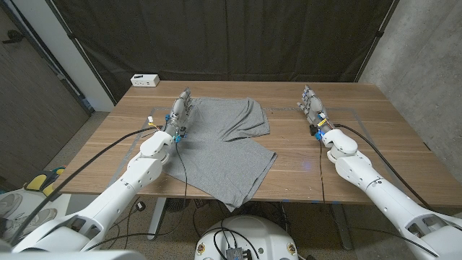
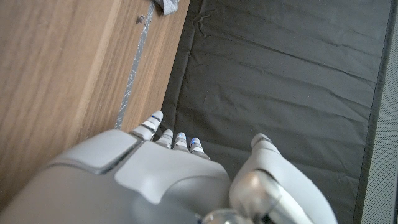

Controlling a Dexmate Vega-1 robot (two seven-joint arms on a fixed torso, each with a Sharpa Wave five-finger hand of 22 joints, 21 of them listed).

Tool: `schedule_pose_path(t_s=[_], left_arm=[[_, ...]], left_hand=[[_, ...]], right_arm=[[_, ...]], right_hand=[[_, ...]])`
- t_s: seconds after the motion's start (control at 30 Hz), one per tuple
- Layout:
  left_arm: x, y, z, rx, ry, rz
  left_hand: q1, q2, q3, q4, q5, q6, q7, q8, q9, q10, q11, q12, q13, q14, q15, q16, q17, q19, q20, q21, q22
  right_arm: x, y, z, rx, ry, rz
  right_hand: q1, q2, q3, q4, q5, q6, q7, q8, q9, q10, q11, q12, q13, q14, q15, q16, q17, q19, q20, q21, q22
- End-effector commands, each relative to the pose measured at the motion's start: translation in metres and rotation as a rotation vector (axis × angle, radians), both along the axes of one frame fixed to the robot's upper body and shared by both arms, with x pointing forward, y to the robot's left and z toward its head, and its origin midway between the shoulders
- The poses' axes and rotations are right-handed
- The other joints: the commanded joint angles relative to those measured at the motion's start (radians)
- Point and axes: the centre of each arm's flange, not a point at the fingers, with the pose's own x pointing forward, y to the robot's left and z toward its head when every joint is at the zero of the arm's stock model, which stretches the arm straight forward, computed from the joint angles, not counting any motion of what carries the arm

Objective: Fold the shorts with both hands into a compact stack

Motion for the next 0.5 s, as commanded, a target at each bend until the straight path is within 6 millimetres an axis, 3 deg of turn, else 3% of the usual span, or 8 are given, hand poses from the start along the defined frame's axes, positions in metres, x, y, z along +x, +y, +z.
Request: schedule_pose_path(t_s=[0.03,0.07,0.1,0.23,0.5], left_arm=[[-0.001,0.001,0.004,0.065,-0.015,0.039],[-0.002,0.002,0.005,0.079,-0.017,0.045],[-0.003,0.002,0.006,0.092,-0.019,0.046],[-0.008,0.005,0.011,0.161,-0.034,0.075],[-0.023,0.016,0.022,0.298,-0.068,0.158]], left_hand=[[0.002,0.017,0.007,-0.001,0.006,-0.211,-0.014,0.014,0.003,-0.210,0.008,0.015,0.003,-0.200,0.022,0.009,0.003,-0.062,0.018,0.007,0.003],[0.004,0.016,0.007,-0.003,0.005,-0.206,-0.018,0.015,0.004,-0.203,0.011,0.016,0.003,-0.194,0.027,0.010,0.003,-0.059,0.018,0.008,0.003],[0.008,0.013,0.006,-0.007,0.004,-0.184,-0.022,0.020,0.004,-0.182,0.033,0.022,0.003,-0.182,0.033,0.011,0.003,-0.049,0.021,0.010,0.003],[0.015,0.015,0.008,-0.013,0.003,-0.163,-0.017,0.023,0.004,-0.163,0.042,0.025,0.003,-0.161,0.041,0.013,0.002,-0.029,0.016,0.016,0.003],[0.050,0.033,0.026,-0.037,-0.003,-0.099,-0.003,0.031,0.005,-0.104,0.067,0.038,0.004,-0.117,0.058,0.014,0.000,0.000,0.031,0.020,0.001]], right_arm=[[-0.007,0.002,0.006,-0.076,-0.006,-0.022],[-0.009,0.003,0.007,-0.084,-0.006,-0.031],[-0.010,0.003,0.007,-0.094,0.001,-0.033],[-0.015,0.008,0.008,-0.143,-0.012,-0.034],[-0.030,0.016,0.014,-0.263,-0.029,-0.088]], right_hand=[[0.044,0.014,0.027,-0.025,-0.003,0.004,-0.006,0.009,0.003,0.026,0.024,0.014,0.004,0.014,0.047,0.009,0.002,0.000,0.053,0.003,0.003],[0.055,0.018,0.034,-0.032,-0.005,0.013,-0.003,0.012,0.003,0.034,0.025,0.016,0.004,0.020,0.052,0.010,0.002,0.002,0.058,0.004,0.003],[0.068,0.022,0.042,-0.041,-0.009,0.015,-0.002,0.012,0.002,0.048,0.029,0.020,0.005,0.026,0.054,0.011,0.002,0.005,0.066,0.005,0.004],[0.092,0.028,0.058,-0.057,-0.017,0.028,0.010,0.015,0.002,0.065,0.039,0.024,0.005,0.048,0.059,0.016,0.002,0.011,0.074,0.006,0.004],[0.143,0.039,0.092,-0.091,-0.034,0.056,0.005,0.018,0.002,0.108,0.046,0.032,0.005,0.106,0.066,0.026,0.003,0.049,0.084,0.017,0.005]])
